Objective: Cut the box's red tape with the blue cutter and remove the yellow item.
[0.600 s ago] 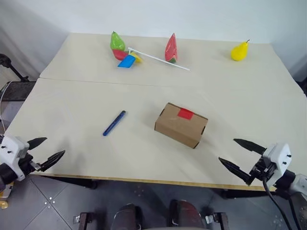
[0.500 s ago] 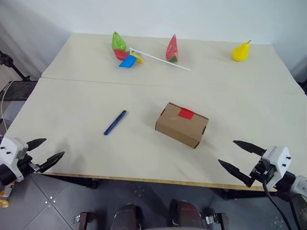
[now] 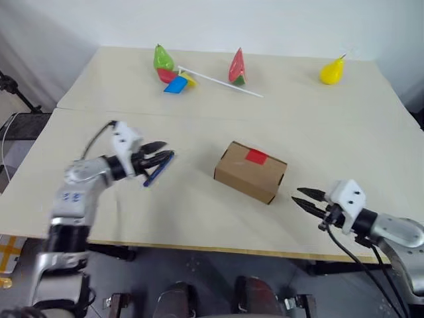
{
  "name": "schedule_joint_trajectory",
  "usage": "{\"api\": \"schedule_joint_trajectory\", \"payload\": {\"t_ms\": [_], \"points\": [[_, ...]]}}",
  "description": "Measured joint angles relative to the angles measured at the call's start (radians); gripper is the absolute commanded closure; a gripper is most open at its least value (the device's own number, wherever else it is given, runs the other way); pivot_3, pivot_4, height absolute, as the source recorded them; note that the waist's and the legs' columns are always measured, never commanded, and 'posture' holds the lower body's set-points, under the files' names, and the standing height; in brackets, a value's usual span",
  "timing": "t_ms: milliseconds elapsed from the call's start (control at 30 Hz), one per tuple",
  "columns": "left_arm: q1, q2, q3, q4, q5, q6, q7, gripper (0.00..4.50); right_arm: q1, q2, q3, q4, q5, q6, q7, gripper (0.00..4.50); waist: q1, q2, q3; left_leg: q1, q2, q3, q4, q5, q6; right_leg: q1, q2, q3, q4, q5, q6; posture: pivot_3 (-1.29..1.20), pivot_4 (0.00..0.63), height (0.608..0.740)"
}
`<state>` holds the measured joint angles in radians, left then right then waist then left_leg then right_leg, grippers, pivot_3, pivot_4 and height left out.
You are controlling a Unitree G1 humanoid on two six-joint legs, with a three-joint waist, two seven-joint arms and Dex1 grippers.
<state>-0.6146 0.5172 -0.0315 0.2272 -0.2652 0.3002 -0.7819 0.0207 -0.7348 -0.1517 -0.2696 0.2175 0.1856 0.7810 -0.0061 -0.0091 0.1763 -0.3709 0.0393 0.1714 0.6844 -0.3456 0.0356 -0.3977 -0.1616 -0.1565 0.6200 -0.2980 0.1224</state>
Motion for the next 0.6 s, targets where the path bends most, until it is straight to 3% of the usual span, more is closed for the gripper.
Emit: {"api": "schedule_joint_trajectory", "payload": {"t_ms": [33,67,200,367,467,600], "points": [[-0.028,-0.024,-0.033,0.038,0.027,-0.021,-0.001,4.4,-0.018,0.008,0.015,0.014,-0.021,-0.002,-0.016,4.5,0.0,0.0,0.0,0.0,0.0,0.0,0.0,0.0,0.0,0.0,0.0,0.0,0.0,0.0,0.0,0.0,0.15,0.74],[-0.048,-0.042,-0.053,0.067,0.045,-0.036,0.0,4.46,-0.032,0.016,0.028,0.02,-0.032,-0.002,-0.026,4.5,0.0,0.0,0.0,0.0,0.0,0.0,0.0,0.0,0.0,0.0,0.001,-0.001,0.0,0.0,0.0,0.0,0.15,0.74],[-0.125,-0.1,-0.106,0.185,0.107,-0.084,-0.004,4.46,-0.068,0.05,0.07,0.021,-0.062,0.022,-0.069,4.5,0.003,-0.001,0.0,-0.001,0.0,-0.001,0.0,0.0,0.0,0.0,0.001,0.0,-0.001,0.0,0.001,0.0,0.15,0.74],[-0.138,-0.144,-0.149,0.194,0.132,-0.081,-0.037,4.46,-0.126,0.085,0.104,0.06,-0.143,0.043,-0.171,4.5,0.004,-0.001,0.0,-0.002,0.0,-0.002,0.0,0.001,0.0,0.0,0.001,0.0,-0.001,0.0,0.001,0.0,0.15,0.74],[-0.134,-0.083,-0.193,0.174,0.186,-0.078,-0.078,4.46,-0.173,0.085,0.101,0.137,-0.206,0.033,-0.244,4.5,-0.001,-0.001,0.001,-0.001,0.001,-0.001,0.0,0.001,-0.001,0.0,0.001,0.0,-0.001,0.0,0.001,0.0,0.15,0.74],[-0.128,0.099,-0.223,0.072,0.212,0.085,-0.213,4.46,-0.267,0.092,0.1,0.307,-0.236,-0.009,-0.286,4.5,-0.023,0.0,0.001,-0.001,0.004,-0.001,0.0,0.002,-0.003,-0.001,0.003,0.0,0.0,-0.001,0.001,0.0,0.15,0.74]]}}
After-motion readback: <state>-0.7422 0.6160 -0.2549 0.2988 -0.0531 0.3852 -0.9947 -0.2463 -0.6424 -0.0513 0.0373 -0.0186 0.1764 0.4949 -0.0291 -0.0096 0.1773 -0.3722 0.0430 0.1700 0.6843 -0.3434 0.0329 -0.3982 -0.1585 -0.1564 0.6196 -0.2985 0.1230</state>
